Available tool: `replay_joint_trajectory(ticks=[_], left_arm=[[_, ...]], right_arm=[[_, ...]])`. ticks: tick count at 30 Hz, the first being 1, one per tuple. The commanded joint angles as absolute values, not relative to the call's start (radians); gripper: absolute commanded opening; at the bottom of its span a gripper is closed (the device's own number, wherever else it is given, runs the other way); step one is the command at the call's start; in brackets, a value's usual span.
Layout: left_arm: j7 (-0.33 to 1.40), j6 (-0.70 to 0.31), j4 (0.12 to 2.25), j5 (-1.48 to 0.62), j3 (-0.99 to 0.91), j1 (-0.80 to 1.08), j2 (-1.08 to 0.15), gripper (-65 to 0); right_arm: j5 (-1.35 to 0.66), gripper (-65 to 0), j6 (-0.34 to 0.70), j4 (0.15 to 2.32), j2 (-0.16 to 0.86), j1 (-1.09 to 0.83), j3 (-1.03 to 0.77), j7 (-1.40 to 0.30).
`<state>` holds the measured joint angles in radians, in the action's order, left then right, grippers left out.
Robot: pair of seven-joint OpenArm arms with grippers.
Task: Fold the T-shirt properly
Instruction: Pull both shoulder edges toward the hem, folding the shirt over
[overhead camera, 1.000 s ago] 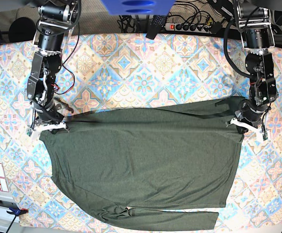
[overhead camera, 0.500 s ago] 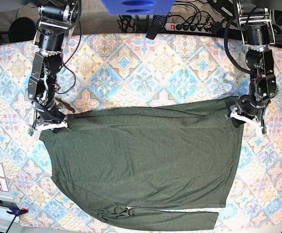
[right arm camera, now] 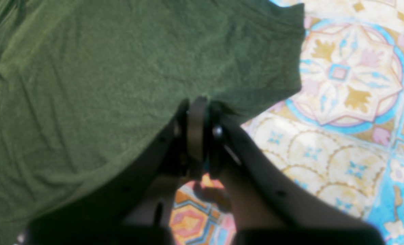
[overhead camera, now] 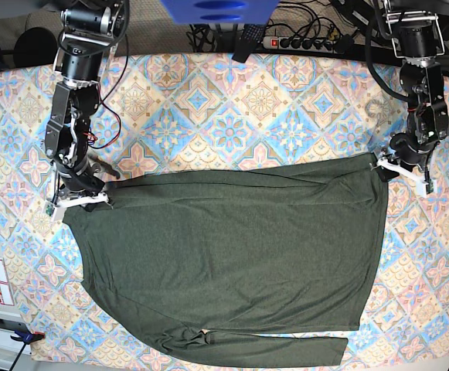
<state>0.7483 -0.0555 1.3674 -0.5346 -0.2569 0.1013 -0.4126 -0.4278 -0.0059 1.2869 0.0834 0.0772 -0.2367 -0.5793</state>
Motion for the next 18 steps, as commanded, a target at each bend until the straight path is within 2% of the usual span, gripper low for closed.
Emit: replay_joint_trajectory(ticks=[1,7,18], left_arm=[[0.731,-0.058,1.379,-0.535,-0.26,0.093,-0.429,-28.7],[0.73,-0.058,1.372,-0.526,-0.26,0.088,-0.394,-28.7],[0.679,-0.059,1.208,-0.533,-0.257,0.058,-0.38,-28.7]], right_arm=[[-0.438,-65.0,-0.001,1.308,0.091,0.094,-0.237,-0.556],[-0.438,-65.0,-0.001,1.308,0.091,0.093,-0.237,-0.559],[-0.438,-65.0,-0.001,1.31,0.091,0.093,-0.237,-0.559]])
